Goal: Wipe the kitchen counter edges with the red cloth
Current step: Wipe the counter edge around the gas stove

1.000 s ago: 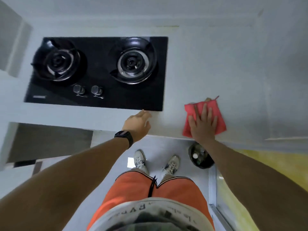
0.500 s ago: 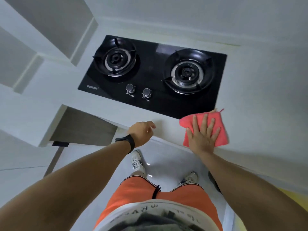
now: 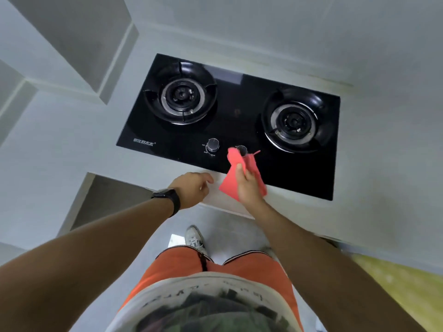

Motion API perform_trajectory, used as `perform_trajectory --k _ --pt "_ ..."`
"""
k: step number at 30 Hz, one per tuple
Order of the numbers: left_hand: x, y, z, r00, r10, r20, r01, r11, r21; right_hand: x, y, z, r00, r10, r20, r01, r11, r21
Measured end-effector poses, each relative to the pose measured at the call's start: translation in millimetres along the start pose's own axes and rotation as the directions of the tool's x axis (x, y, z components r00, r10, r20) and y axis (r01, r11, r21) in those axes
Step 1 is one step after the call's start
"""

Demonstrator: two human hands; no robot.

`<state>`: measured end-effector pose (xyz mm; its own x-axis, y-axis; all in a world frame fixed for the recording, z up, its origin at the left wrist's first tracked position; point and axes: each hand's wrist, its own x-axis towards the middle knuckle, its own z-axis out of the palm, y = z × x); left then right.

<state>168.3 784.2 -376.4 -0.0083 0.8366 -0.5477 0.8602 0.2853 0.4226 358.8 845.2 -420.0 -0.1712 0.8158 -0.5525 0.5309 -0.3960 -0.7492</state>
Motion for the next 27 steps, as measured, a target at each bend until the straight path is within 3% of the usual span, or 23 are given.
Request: perform_trajectory --k 2,3,5,7,9,12,14,15,19,27 --pt "4 -5 -15 1.0 0.019 -0.01 -0.019 1.0 -0.021 -9 -20 -16 0.976 0.171 -0.137 -0.109 0.921 0.374" --pt "6 -5 -20 1.0 0.028 -0.008 -0.028 0.999 -0.034 -14 -25 -27 0.953 0.205 -0.223 -0.085 0.887 0.454" --pt "12 -3 -32 0.999 0.045 -0.028 -0.047 0.997 -0.056 -21 -32 -47 0.907 0.17 -0.386 0.027 0.89 0.456" --pt "19 2 -38 0.997 0.06 -0.044 -0.063 0.996 -0.066 -22 -35 -58 0.883 0.079 -0.463 0.102 0.929 0.355" --pt "26 6 -45 0.998 0.047 -0.05 -0.051 0.996 -0.077 -12 -39 -59 0.878 -0.089 -0.469 0.174 0.975 0.139" --pt "36 10 -55 0.996 0.006 -0.085 -0.015 0.994 -0.11 22 -37 -50 0.938 -0.287 -0.196 0.251 0.95 -0.188" --pt "37 14 -60 0.995 -0.004 -0.097 -0.007 0.993 -0.115 39 -35 -40 0.969 -0.245 -0.041 0.219 0.921 -0.321" --pt "36 15 -63 0.995 -0.002 -0.096 -0.008 0.995 -0.103 43 -37 -36 0.979 -0.199 -0.036 0.175 0.924 -0.341" --pt "35 10 -80 0.994 -0.02 -0.109 0.015 0.999 -0.049 37 -61 -44 0.99 -0.008 -0.139 -0.004 0.996 -0.085" --pt "58 -22 -142 0.931 -0.149 -0.334 0.131 0.989 -0.075 56 -144 -51 0.966 -0.04 -0.255 0.132 0.927 0.352"
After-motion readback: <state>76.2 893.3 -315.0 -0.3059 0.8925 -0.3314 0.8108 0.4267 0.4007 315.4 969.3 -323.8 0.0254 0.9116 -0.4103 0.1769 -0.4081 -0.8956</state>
